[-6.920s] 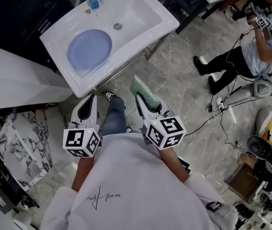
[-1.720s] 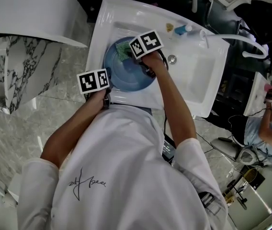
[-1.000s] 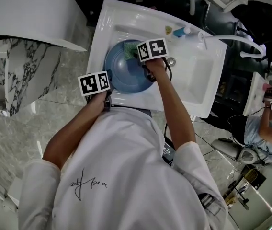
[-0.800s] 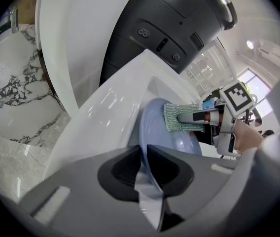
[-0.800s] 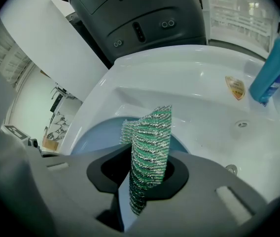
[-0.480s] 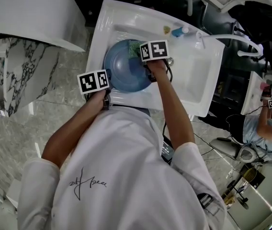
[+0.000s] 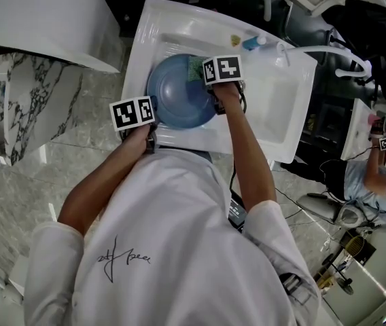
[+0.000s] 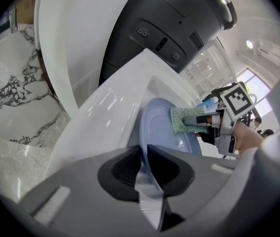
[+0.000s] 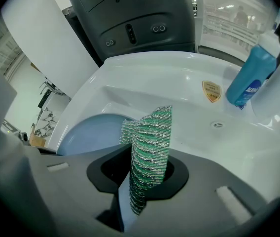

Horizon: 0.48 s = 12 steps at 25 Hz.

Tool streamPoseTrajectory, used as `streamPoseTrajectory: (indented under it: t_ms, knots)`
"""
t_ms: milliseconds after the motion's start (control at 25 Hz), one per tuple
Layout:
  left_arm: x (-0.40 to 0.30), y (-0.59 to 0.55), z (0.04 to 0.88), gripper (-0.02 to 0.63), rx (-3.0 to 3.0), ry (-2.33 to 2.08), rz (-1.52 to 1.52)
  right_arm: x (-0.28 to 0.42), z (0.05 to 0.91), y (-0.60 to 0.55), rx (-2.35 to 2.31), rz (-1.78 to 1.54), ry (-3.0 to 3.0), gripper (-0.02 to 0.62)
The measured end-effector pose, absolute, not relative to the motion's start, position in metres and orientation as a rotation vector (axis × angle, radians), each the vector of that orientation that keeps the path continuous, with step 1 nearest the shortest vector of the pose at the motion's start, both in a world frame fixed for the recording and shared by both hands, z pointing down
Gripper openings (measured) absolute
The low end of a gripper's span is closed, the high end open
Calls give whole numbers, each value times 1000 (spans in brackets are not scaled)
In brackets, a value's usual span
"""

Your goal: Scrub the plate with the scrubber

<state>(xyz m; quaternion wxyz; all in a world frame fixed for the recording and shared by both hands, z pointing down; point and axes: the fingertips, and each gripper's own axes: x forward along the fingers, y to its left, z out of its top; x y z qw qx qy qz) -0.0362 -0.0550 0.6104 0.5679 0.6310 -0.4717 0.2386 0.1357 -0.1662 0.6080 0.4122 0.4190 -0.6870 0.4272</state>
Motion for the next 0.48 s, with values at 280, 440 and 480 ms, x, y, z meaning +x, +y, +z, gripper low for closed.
streamPoseTrajectory:
  t_ms: [280,440,480]
  knots:
    - [-36,-55,610,95,1480,-1101,554,149,606,-165,1050,989,-1685,66]
    - [-35,-55,609,95,1477,-1099,547,151,605,-165,1024,919,-1661,66]
    - [-35,-55,609,95,1477,-1099,546,152,605,-165,1021,911,-1657,66]
